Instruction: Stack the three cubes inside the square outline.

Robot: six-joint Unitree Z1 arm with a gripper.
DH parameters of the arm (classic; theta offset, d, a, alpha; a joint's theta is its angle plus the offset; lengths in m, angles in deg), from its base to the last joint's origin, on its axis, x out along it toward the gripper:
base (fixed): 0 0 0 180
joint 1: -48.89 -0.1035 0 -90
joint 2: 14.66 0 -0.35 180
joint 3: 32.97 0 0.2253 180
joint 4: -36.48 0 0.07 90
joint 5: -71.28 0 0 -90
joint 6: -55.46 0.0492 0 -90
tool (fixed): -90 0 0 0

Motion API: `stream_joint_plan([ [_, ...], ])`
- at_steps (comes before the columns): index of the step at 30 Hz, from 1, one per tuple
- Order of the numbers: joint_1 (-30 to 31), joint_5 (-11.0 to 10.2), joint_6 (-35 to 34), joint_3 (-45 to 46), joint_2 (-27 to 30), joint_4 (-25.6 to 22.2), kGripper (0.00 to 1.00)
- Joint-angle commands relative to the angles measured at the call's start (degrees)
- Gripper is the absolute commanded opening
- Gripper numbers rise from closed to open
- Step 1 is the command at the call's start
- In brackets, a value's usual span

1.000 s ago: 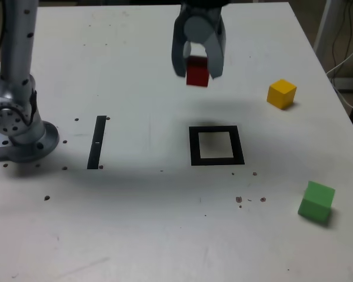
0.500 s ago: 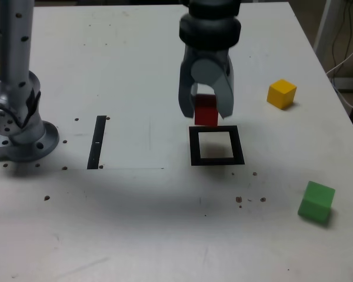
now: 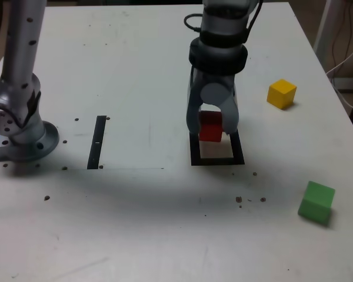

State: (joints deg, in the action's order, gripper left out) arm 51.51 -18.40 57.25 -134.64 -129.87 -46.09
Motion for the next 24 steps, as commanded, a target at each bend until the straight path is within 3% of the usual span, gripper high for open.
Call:
stream_joint_plan([
  [1, 0.0, -0.1, -0.4, 0.2, -0.5, 0.4, 0.3],
  [17, -0.3, -0.3, -0.4, 1.7, -2.0, 4.1, 0.32],
  [19, -0.3, -0.3, -0.2, 1.8, -2.2, 4.2, 0.43],
  [24, -0.8, -0.2, 0.5, 2.1, -2.8, 4.3, 0.89],
])
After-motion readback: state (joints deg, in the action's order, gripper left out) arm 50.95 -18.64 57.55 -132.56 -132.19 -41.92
